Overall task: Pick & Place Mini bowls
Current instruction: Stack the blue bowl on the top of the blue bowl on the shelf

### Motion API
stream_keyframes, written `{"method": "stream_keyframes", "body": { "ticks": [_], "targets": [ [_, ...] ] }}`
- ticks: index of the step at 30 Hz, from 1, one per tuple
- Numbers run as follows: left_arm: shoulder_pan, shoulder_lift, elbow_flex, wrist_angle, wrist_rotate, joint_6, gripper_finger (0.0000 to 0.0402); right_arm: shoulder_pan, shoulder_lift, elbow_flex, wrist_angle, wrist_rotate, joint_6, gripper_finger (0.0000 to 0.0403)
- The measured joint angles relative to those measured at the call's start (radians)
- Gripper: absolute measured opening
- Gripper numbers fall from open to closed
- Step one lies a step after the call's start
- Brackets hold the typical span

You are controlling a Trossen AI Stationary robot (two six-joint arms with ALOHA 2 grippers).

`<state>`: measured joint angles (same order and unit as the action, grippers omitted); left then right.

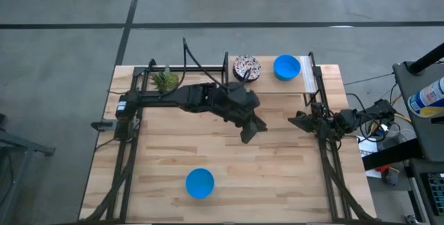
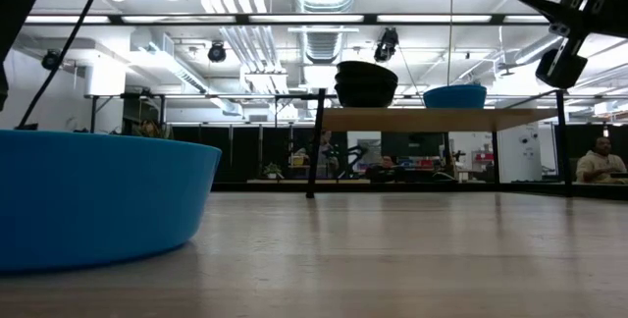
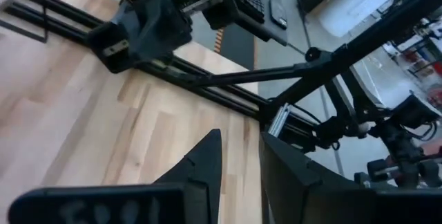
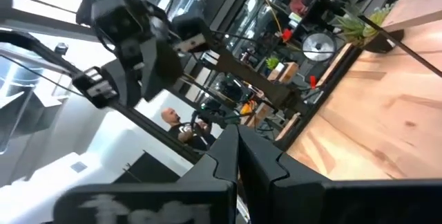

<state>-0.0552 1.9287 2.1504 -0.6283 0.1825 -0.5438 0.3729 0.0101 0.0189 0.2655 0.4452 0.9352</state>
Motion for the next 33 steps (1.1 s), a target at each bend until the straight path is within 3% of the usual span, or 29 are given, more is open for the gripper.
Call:
{"method": "stream_keyframes", "body": {
  "ticks": [6, 13, 18, 26, 31, 33],
  "targets": [
    [-0.012, -0.125, -0.266, 0.227, -0.026, -0.057, 0.0090, 0.000, 0.005, 0.000, 0.001, -0.004, 0.009, 0.0008],
    [-0.019, -0.378, -0.664, 0.552, -0.053, -0.076, 0.0090, 0.000, 0.020, 0.000, 0.001, -0.004, 0.137, 0.0008],
    [-0.027, -0.576, -0.921, 0.634, -0.051, -0.110, 0.0090, 0.001, 0.096, 0.017, -0.007, -0.004, 0.188, 0.0008],
    [-0.027, -0.835, -1.222, 0.776, -0.053, -0.147, 0.0090, 0.000, 0.373, 0.130, -0.050, -0.001, 0.272, 0.0008],
    [-0.027, -0.973, -1.342, 0.711, -0.042, 0.163, 0.0090, 0.000, 0.613, 0.296, -0.190, -0.001, 0.364, 0.0008],
    [-0.027, -1.026, -1.396, 0.677, -0.042, 0.204, 0.0090, 0.000, 0.715, 0.379, -0.264, 0.000, 0.397, 0.0008]
  ]
}}
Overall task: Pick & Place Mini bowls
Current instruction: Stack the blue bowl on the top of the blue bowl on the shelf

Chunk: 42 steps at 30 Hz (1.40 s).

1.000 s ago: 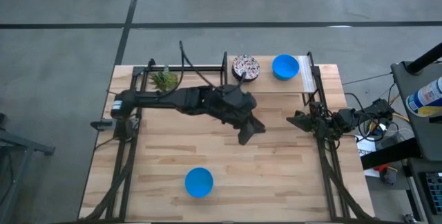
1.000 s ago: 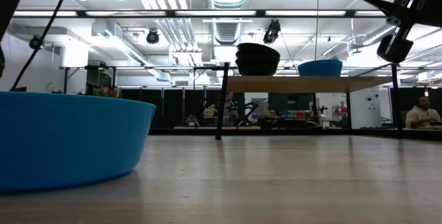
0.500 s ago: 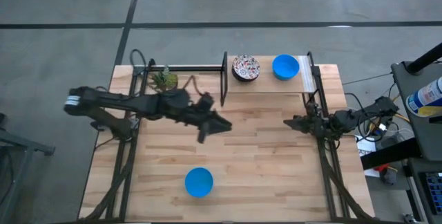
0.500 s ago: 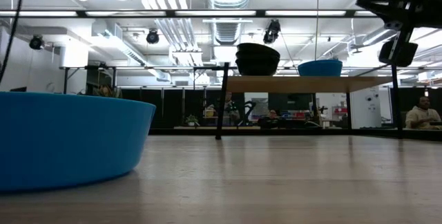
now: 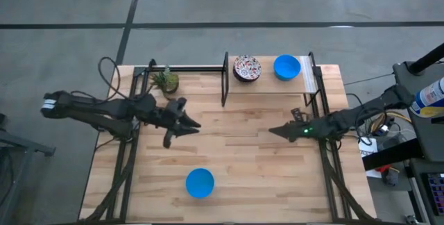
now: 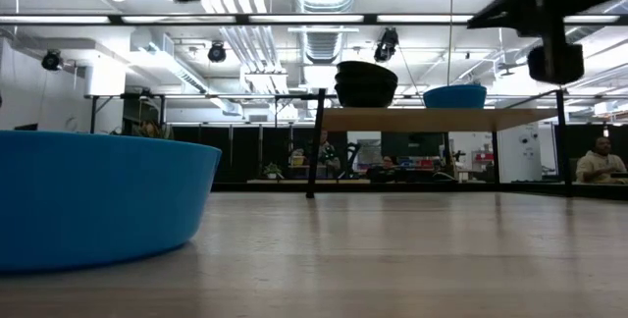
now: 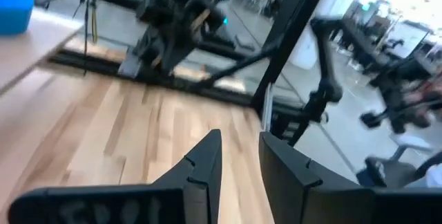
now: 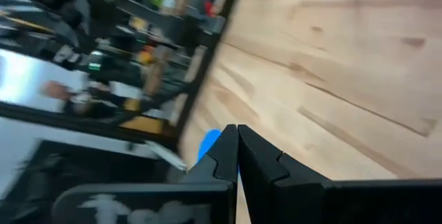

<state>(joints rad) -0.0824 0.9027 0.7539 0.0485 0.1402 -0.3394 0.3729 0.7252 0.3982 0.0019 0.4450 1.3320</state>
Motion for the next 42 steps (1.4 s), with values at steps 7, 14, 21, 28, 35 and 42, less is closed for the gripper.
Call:
{"method": "stream_keyframes", "body": {
  "ticks": [7, 14, 21, 28, 35, 42],
  "targets": [
    [0.000, -0.213, -0.229, 0.125, -0.001, -0.006, 0.0090, 0.000, 0.340, 0.281, -0.138, -0.030, 0.085, 0.0008],
    [0.000, -0.390, -0.376, 0.124, 0.047, -0.029, 0.0090, 0.000, 0.603, 0.546, -0.282, -0.068, 0.152, 0.0008],
    [0.000, -0.487, -0.410, 0.121, 0.113, -0.023, 0.0090, 0.000, 0.859, 0.826, -0.433, -0.193, 0.141, 0.0041],
    [0.000, -0.550, -0.411, 0.072, 0.117, 0.074, 0.0090, -0.002, 1.065, 1.080, -0.610, -0.267, 0.131, 0.0128],
    [0.000, -0.581, -0.414, 0.047, 0.117, 0.151, 0.0090, -0.007, 1.207, 1.224, -0.633, -0.274, 0.135, 0.0165],
    [0.000, -0.614, -0.417, 0.003, 0.132, 0.185, 0.0090, -0.013, 1.361, 1.360, -0.641, -0.322, 0.101, 0.0153]
  ]
}}
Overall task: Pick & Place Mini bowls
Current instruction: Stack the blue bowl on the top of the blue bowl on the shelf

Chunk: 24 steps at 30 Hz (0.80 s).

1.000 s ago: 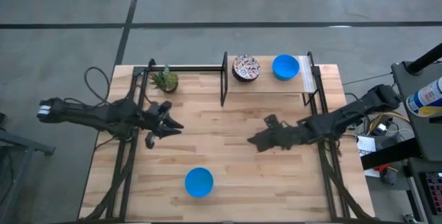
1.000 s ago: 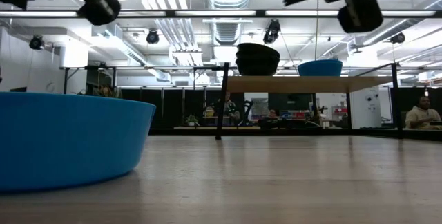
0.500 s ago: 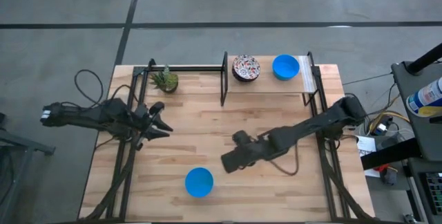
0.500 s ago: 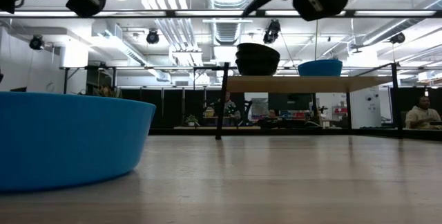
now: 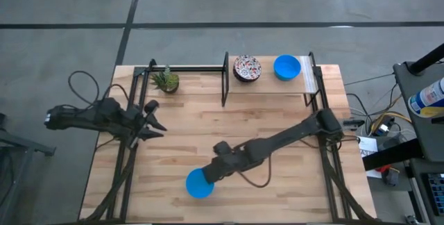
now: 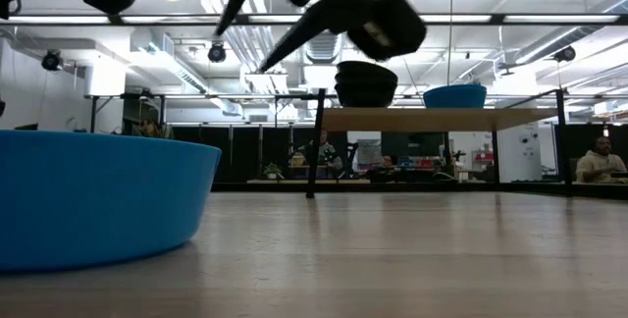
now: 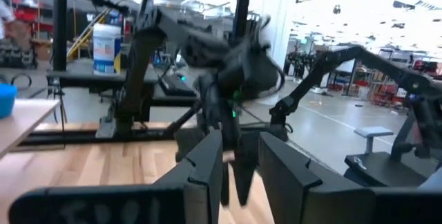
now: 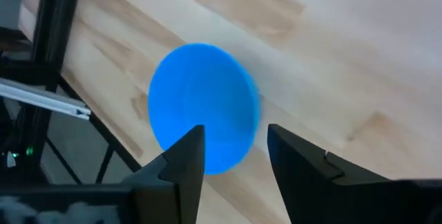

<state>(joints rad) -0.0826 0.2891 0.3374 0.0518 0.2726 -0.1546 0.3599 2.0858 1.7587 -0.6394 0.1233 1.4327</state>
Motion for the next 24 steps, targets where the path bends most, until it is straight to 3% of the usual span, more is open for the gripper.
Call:
{"method": "stream_keyframes", "body": {
  "ticks": [5, 13, 24],
  "targets": [
    [0.000, -0.038, 0.000, -0.001, 0.008, 0.022, 0.0090, 0.000, 0.099, 0.092, -0.033, -0.036, -0.040, 0.0139],
    [0.000, -0.115, -0.054, -0.007, 0.008, 0.003, 0.0090, -0.002, 0.213, 0.252, -0.259, -0.048, -0.080, 0.0138],
    [0.000, -0.208, -0.123, -0.008, 0.007, 0.013, 0.0090, -0.006, 0.276, 0.342, -0.260, -0.072, -0.124, 0.0143]
  ]
}}
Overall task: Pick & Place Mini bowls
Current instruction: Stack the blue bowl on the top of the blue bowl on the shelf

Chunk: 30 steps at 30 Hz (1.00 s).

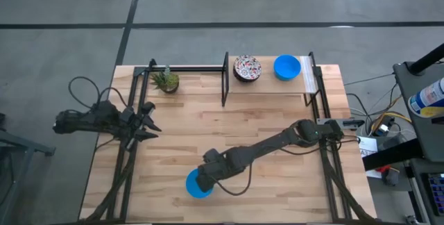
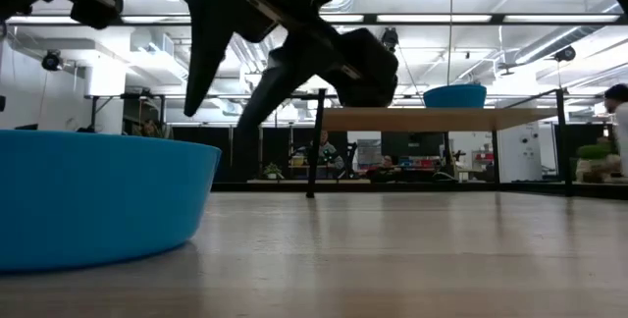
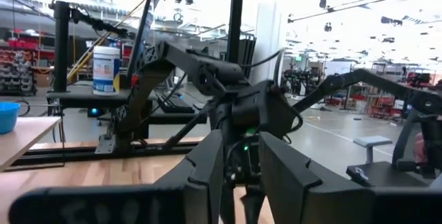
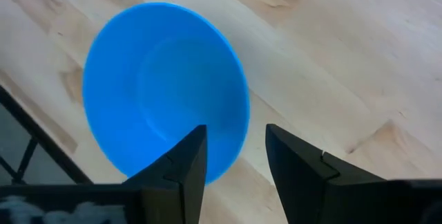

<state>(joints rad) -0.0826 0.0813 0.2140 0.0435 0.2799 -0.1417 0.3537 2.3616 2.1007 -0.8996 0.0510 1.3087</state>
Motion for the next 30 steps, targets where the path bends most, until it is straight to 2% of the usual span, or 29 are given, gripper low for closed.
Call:
{"method": "stream_keyframes", "body": {
  "ticks": [8, 23, 30],
  "targets": [
    [0.000, -0.043, -0.054, 0.001, 0.000, -0.021, 0.0090, -0.009, 0.026, -0.001, 0.016, -0.013, -0.004, 0.0132],
    [0.000, -0.053, -0.056, 0.000, 0.000, -0.016, 0.0090, -0.035, 0.027, -0.033, 0.032, -0.041, -0.051, 0.0101],
    [0.000, -0.053, -0.056, 0.000, 0.000, -0.017, 0.0090, -0.047, 0.027, -0.051, 0.082, -0.093, -0.079, 0.0062]
  ]
}}
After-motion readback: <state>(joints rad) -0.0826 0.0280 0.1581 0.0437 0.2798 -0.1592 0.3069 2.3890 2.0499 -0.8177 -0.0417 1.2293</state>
